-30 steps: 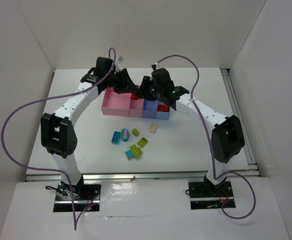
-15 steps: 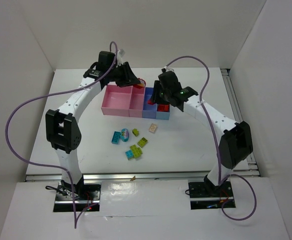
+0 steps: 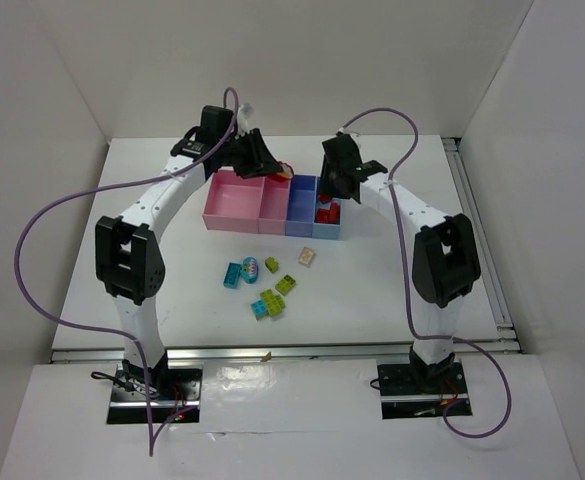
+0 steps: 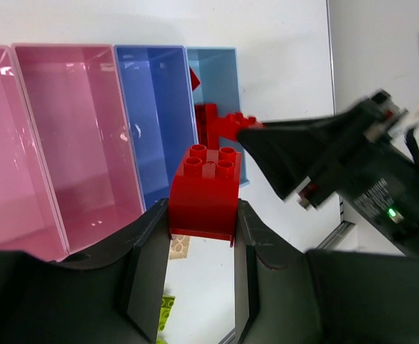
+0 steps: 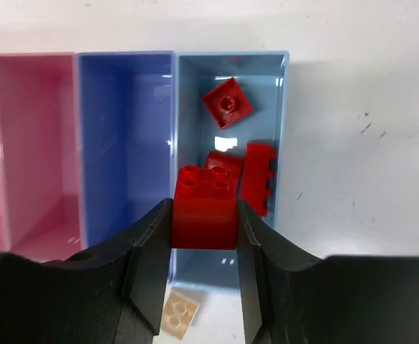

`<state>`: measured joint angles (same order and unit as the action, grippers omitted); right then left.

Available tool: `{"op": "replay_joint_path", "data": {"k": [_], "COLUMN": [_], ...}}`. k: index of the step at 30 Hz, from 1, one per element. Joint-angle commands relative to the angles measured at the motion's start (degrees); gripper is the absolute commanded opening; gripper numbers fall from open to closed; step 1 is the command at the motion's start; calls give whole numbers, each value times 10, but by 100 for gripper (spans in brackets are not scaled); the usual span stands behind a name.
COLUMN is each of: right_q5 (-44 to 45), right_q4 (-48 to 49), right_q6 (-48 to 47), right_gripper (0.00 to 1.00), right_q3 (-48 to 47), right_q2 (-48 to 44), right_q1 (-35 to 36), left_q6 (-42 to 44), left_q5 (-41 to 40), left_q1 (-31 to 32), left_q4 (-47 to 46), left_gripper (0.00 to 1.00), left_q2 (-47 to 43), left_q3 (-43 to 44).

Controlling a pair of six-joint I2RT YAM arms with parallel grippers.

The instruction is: Sort the legos into containers by color

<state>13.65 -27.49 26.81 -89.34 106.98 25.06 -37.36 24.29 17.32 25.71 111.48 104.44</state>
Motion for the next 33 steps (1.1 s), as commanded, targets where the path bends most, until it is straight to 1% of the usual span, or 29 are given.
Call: {"op": "replay_joint_path", "data": {"k": [1,2,3,4,5,7,8,10,12,14,16,20,24,28,29,33], "right_q5": [23,23,17,17,17,31,37,50,61,67,60,65,48,36,36,36], "right_q4": [32,32,32,32,23,17,17,17,17,17,17,-9,-24,-36,-36,-47], "right_q6": [-19,-19,-25,-25,-25,-25,-25,-25,-19,-19,-14,-14,-8,-8,-8,-8], "right_gripper": [23,26,33,55,63,74,76,76,76,76,73,72,72,72,72,72], "right_q3": [-53,-53,-64,-79,-86,-92,-92,-77,-65,-32,-11,36,71,87,87,87], "right_q2": [33,41,48,60,60,66,50,29,-10,-54,-82,-142,-175,-195,-203,-215], "right_q1": [-12,-12,-12,-12,-12,-12,-12,-18,-24,-42,-56,-89,-119,-137,-145,-164], "left_q6": [19,19,19,19,19,24,24,31,31,31,31,31,20,7,7,18], "left_q5": [15,15,15,22,22,22,22,22,22,28,34,34,16,-9,-9,-14], "left_q1": [7,13,13,13,18,24,25,30,43,49,55,73,96,107,107,112], "left_q4": [5,5,5,5,10,10,10,15,21,21,21,21,15,15,15,35], "left_gripper": [0,0,0,0,0,0,0,0,0,0,0,0,0,0,7,65], "left_q2": [-8,-8,-8,-8,-1,5,5,17,29,44,58,94,146,178,183,205], "left_q3": [-5,-5,-5,-5,1,6,12,27,39,52,73,113,163,174,182,207]}}
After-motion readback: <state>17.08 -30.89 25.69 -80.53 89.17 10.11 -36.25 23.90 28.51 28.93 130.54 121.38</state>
